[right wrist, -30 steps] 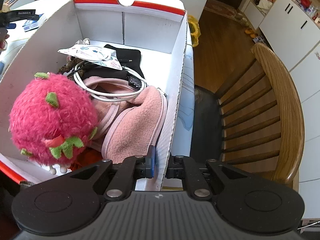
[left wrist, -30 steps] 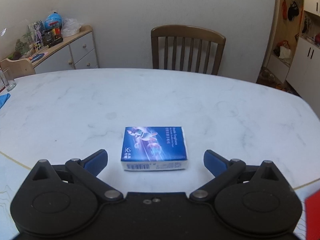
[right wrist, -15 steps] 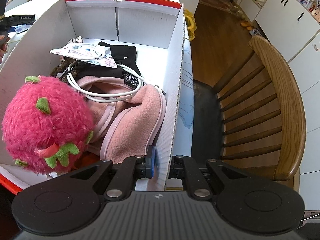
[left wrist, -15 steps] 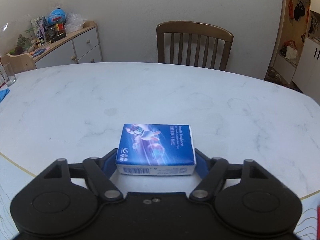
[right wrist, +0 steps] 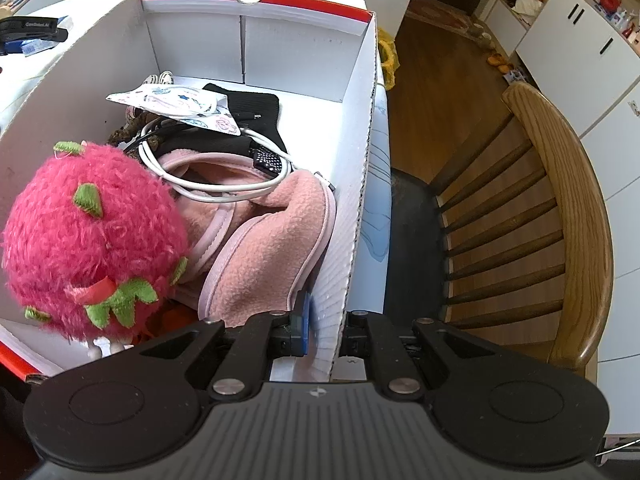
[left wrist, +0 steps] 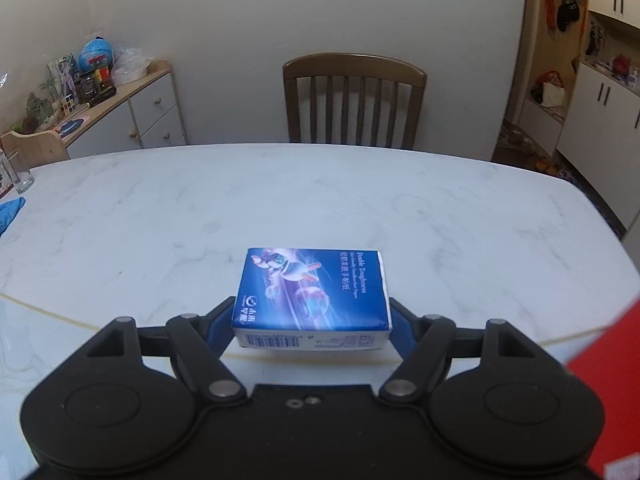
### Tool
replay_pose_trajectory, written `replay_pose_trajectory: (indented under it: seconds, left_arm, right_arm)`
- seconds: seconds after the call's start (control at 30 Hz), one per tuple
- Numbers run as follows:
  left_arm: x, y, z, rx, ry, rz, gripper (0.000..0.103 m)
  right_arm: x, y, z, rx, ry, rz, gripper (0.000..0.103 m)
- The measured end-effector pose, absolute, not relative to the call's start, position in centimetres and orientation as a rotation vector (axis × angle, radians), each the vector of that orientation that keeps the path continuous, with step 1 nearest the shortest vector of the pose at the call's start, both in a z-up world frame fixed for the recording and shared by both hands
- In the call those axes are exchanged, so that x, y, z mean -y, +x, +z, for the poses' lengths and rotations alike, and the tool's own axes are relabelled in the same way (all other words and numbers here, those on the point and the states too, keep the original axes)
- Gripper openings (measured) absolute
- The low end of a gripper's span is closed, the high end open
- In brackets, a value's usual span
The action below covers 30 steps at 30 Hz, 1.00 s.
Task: Organize objects
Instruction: 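Grasp the blue tissue pack with the left gripper, then carry the tissue pack into the shoebox and release it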
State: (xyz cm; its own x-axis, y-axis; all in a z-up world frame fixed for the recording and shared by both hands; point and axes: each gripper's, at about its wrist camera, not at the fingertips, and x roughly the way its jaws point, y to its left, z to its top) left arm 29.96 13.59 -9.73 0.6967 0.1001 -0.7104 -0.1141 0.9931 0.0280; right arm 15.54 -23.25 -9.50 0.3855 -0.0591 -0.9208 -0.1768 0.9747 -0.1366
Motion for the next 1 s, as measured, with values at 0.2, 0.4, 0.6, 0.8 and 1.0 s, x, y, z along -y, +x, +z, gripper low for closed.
replay_pose_trajectory:
  seconds: [0.2,0.4,0.6,0.8,1.0]
  left_arm:
    - [-12.3,27.1,-7.4,-0.805,-0.005,0.099,0.074]
    - [-10.7,24.2,-4.9,-0.808,0.006,0.066,0.074]
    - [-8.5,21.4,-3.0,-0.815,0.021,0.006,0.074]
    - [-5.5,18.8,-1.4,-0.810,0.029,-0.073,0.074]
    - [-1.8,17.3,-0.7,-0.814,0.057,-0.162,0.074]
  right_arm:
    - [23.3,15.3,-9.6,-1.156,-0.245,0.101,0.009]
    - [23.4,15.0,-9.6,-1.135,-0.255,0.126,0.009]
    - [23.5,14.7,-9.7,-1.116,-0.265,0.150,0.009]
    - [23.8,14.7,-9.8,-1.106,-0.260,0.179,0.009]
    - [24.0,14.5,-9.8,-1.090,-0.265,0.201,0.008]
